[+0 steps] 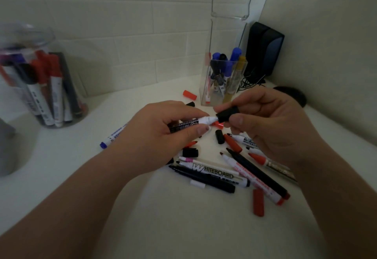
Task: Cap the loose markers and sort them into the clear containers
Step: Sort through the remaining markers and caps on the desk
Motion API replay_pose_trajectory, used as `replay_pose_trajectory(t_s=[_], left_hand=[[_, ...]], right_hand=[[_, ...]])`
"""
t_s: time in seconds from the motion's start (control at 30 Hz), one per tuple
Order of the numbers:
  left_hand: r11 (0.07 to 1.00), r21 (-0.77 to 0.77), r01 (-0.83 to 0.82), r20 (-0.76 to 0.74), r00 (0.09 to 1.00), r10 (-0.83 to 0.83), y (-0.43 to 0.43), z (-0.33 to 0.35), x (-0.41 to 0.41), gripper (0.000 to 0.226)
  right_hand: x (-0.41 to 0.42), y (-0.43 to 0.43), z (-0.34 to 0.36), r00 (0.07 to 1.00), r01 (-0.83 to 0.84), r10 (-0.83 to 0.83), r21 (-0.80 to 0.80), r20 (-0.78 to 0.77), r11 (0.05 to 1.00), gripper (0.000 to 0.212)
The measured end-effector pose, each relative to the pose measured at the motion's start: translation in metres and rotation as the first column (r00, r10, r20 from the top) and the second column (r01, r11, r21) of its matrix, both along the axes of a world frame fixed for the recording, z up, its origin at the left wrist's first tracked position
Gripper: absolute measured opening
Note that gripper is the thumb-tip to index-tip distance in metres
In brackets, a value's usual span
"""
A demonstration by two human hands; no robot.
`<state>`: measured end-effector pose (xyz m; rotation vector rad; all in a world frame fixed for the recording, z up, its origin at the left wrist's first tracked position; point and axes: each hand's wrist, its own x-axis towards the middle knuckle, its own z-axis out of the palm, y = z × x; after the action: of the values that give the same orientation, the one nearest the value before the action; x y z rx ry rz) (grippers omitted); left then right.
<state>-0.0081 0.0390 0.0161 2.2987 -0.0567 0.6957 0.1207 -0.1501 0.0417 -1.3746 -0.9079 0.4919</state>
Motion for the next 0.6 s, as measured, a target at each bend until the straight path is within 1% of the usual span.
replay_pose_trajectory(t_s=[0.07,0.1,0.2,0.27,0.37,0.47,0.53,0.6], left_hand=[[1.000,0.018,0.002,0.004,1.000,-0.002,0.000,0.000,0.000,0.021],[0.999,0.037,-0.002,-0.002,1.000,0.002,-0.001,-0.001,0.000,0.020],[0.998,0.068,-0.013,-0.014,1.000,0.014,0.000,-0.003,0.001,0.018],[0.997,0.069,-0.018,-0.014,1.000,0.019,0.001,-0.004,0.001,0.019],[0.996,0.084,-0.017,0.003,1.000,0.017,0.000,-0.003,0.001,0.020],[0.991,0.137,-0.009,0.014,1.000,0.008,0.000,-0.002,0.000,0.019],[0.980,0.199,-0.008,0.002,1.000,0.008,0.001,-0.001,-0.001,0.024],[0.968,0.251,-0.009,0.008,1.000,0.008,0.002,-0.001,0.000,0.026]], right_hand=[[-0.004,0.000,0.000,0.999,0.004,-0.002,-0.048,0.051,0.999,0.019],[-0.007,0.000,0.001,0.994,0.030,-0.021,-0.087,0.103,0.996,0.020],[-0.013,-0.001,0.003,0.940,0.161,-0.092,-0.189,0.330,0.969,0.021],[-0.015,-0.002,0.004,0.896,0.203,-0.094,-0.212,0.433,0.956,0.020],[-0.014,-0.003,0.004,0.889,0.195,-0.074,-0.228,0.453,0.954,0.018],[-0.014,-0.002,0.001,0.887,0.189,-0.065,-0.232,0.457,0.954,0.015],[-0.015,0.000,-0.001,0.903,0.177,-0.060,-0.241,0.425,0.954,0.013],[-0.015,0.002,0.000,0.933,0.139,-0.045,-0.243,0.356,0.960,0.013]])
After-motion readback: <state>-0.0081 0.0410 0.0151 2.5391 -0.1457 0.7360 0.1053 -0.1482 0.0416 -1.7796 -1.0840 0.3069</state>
